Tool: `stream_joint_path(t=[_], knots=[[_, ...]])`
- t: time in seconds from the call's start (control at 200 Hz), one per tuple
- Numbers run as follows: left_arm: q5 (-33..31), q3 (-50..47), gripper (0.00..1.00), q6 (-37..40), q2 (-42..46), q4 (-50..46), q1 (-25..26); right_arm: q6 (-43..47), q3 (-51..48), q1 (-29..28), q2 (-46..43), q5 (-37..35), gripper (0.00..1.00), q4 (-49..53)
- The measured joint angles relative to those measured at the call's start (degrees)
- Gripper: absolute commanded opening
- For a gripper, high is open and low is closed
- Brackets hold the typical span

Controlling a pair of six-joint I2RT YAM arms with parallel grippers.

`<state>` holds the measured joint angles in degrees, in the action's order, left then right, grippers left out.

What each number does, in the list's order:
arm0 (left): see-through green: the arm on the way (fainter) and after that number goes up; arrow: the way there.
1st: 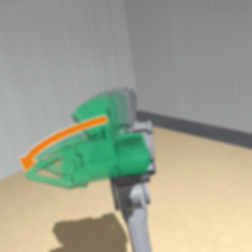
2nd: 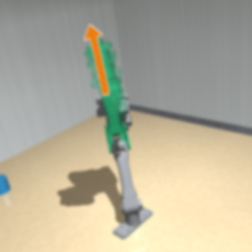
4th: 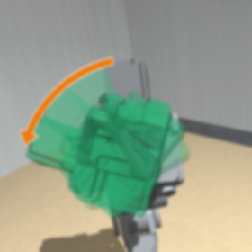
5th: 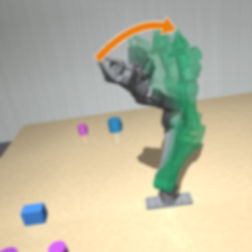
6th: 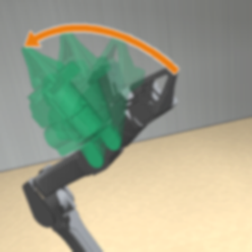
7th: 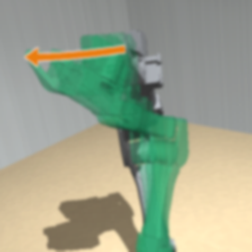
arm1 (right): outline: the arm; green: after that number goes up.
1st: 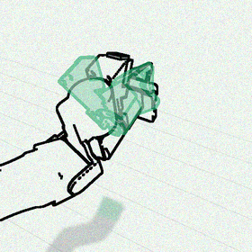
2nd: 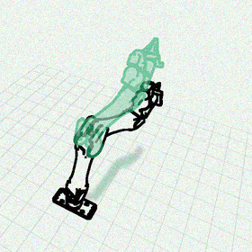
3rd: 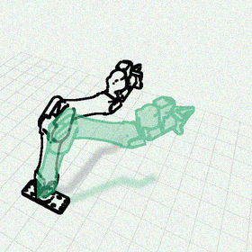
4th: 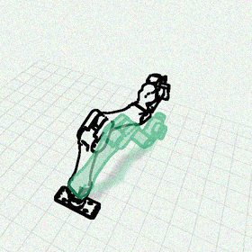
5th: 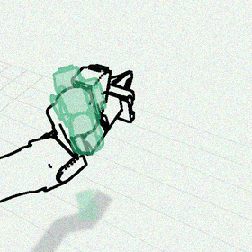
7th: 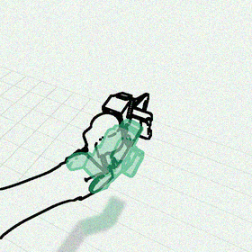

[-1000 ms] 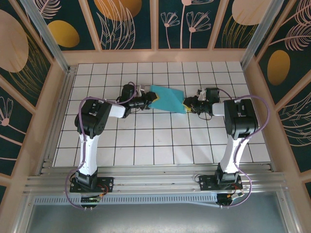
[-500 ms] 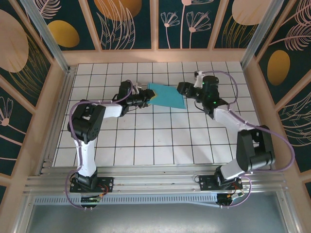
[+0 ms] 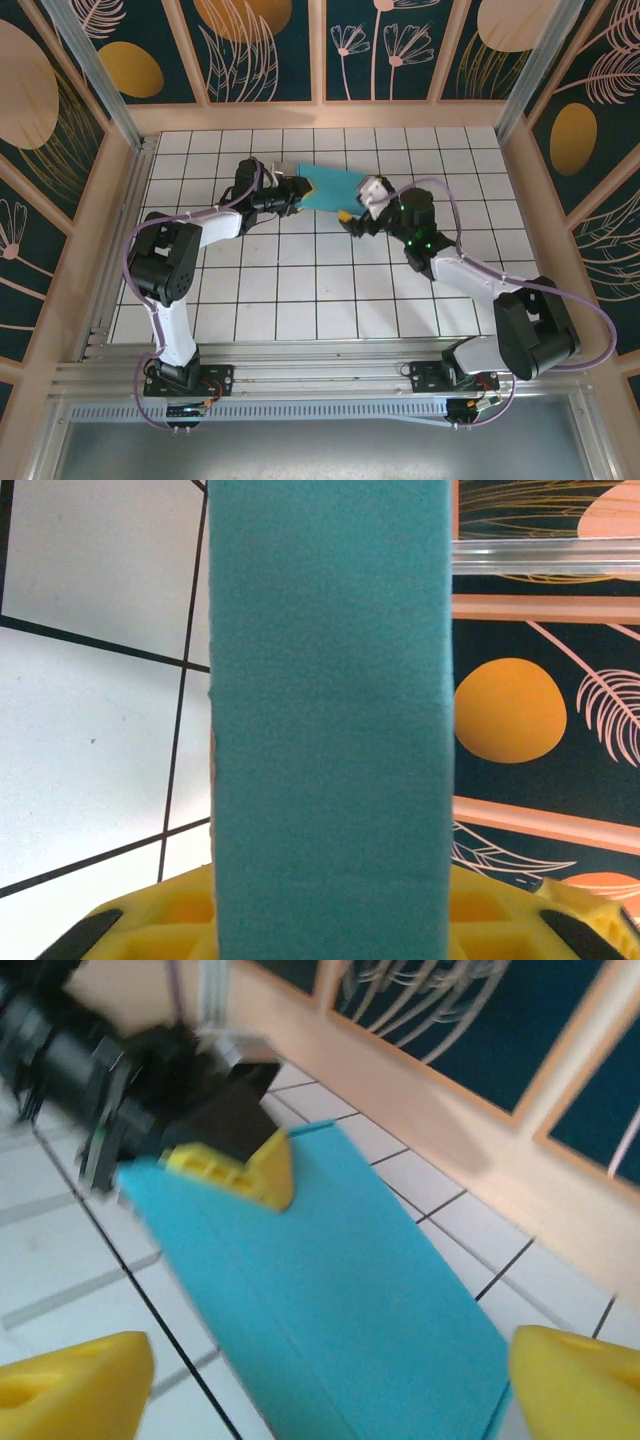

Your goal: Fold the paper box

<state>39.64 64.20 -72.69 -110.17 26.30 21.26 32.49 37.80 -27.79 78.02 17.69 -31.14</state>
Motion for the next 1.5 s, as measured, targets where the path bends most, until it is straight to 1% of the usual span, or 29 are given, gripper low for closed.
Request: stream_joint_path(t=[0.11,0.235,0.345,0.425,0.521,0.676,0.811,0.871,0.966,1.231,1.271,1.331,1.397,1.452,1.497], knots=[[-0.09,0.04,0.27,0.02,0.09,-0.20,0.00,10.73,-4.24,-2.14,1.09,-0.68,0.99,-3.87],[-0.09,0.04,0.27,0.00,0.09,-0.20,0.00,17.07,-3.91,-2.97,5.51,-3.76,0.99,-9.14],[-0.09,0.04,0.26,-0.04,0.09,-0.17,0.00,22.16,-3.06,-4.22,11.30,-9.22,0.98,-14.53],[-0.04,0.04,0.26,-0.17,0.11,-0.11,0.00,25.94,-1.84,-5.66,15.76,-12.44,0.94,-17.35],[0.07,0.02,0.26,-0.50,0.15,0.02,0.00,29.22,-0.33,-6.58,19.56,-15.93,0.86,-19.45],[0.22,0.02,0.27,-0.63,0.44,0.04,-0.04,32.72,2.16,-6.82,22.73,-21.16,0.71,-22.75],[0.44,-0.42,0.27,-1.86,0.68,0.98,-0.26,34.03,2.60,-6.84,24.09,-23.21,0.59,-25.73],[0.59,-0.68,0.27,-2.47,0.81,1.44,-0.26,34.60,2.62,-6.99,24.61,-23.89,0.56,-26.29],[0.81,-1.16,0.27,-2.91,1.22,1.84,-0.33,35.04,2.64,-7.15,25.11,-24.33,0.55,-26.97],[1.92,-1.86,0.29,-6.54,1.40,5.33,-0.33,36.02,2.67,-7.15,25.07,-24.13,0.42,-27.47],[1.99,-1.86,0.30,-6.86,1.40,5.44,-0.33,36.00,2.67,-7.15,24.92,-24.11,0.40,-27.47],[2.12,-1.86,0.37,-7.52,1.40,5.86,-0.33,36.00,2.67,-7.13,24.55,-24.06,0.39,-27.43],[2.38,-1.86,0.42,-8.22,1.62,6.60,-0.37,35.95,2.67,-7.10,24.06,-23.85,0.37,-27.34],[2.49,-1.86,0.50,-8.52,2.25,6.95,-0.37,35.74,2.67,-7.08,23.54,-23.56,0.36,-27.06],[2.49,-1.86,0.59,-8.63,3.02,7.04,-0.37,35.34,2.64,-7.08,22.84,-23.21,0.35,-26.51]])
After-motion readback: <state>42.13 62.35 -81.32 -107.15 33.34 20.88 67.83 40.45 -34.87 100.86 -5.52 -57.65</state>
